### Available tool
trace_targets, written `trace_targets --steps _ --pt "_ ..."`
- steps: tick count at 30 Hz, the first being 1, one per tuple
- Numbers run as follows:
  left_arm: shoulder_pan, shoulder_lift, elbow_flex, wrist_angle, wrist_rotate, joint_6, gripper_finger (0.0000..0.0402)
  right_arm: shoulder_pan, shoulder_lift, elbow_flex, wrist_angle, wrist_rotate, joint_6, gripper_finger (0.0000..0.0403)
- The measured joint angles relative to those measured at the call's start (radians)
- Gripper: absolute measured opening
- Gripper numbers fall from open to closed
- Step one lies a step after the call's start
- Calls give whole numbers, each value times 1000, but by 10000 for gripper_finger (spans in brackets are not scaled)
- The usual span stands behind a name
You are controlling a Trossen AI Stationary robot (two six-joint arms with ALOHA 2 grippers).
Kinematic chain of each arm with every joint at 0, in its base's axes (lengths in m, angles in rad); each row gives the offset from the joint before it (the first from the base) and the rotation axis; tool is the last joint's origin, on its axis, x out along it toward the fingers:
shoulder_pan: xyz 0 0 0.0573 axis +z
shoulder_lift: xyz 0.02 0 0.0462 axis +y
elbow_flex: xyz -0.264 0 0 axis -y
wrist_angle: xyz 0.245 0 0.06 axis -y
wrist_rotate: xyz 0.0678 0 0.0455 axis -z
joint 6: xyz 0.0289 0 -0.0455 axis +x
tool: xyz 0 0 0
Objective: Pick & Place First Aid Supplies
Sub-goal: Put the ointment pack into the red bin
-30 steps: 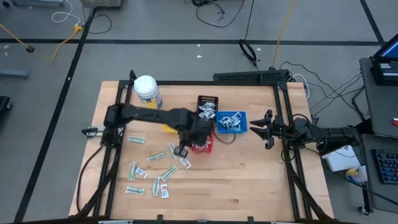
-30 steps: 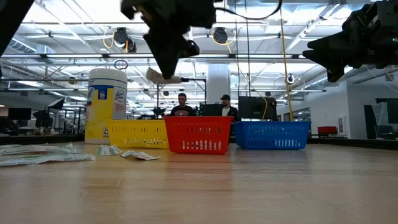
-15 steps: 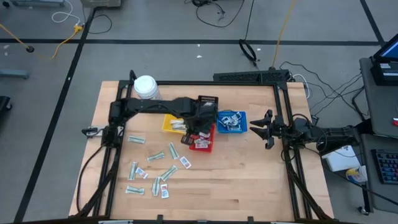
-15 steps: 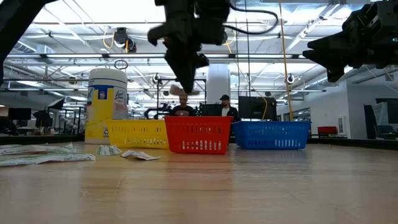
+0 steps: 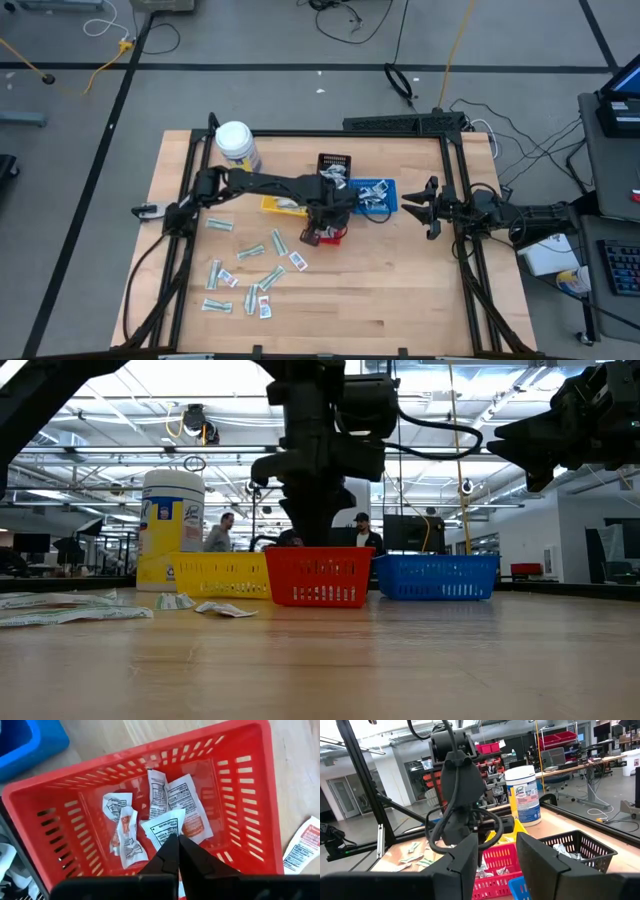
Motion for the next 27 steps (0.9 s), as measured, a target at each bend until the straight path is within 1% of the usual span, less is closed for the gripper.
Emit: trace_targets --steps 5,13,17,21,27 --pt "-1 0 0 14 -14 -1 36 0 0 0 0 0 0 130" --pt "-1 0 0 4 4 40 137 0 0 0 0 0 0 130" --pt "-8 -17 -1 -36 3 132 174 0 0 0 0 0 0 130" --pt "-10 -52 -1 -84 2 203 191 0 0 0 0 0 0 130" --pt "-22 -96 -1 -140 2 232 195 0 0 0 1 0 0 130"
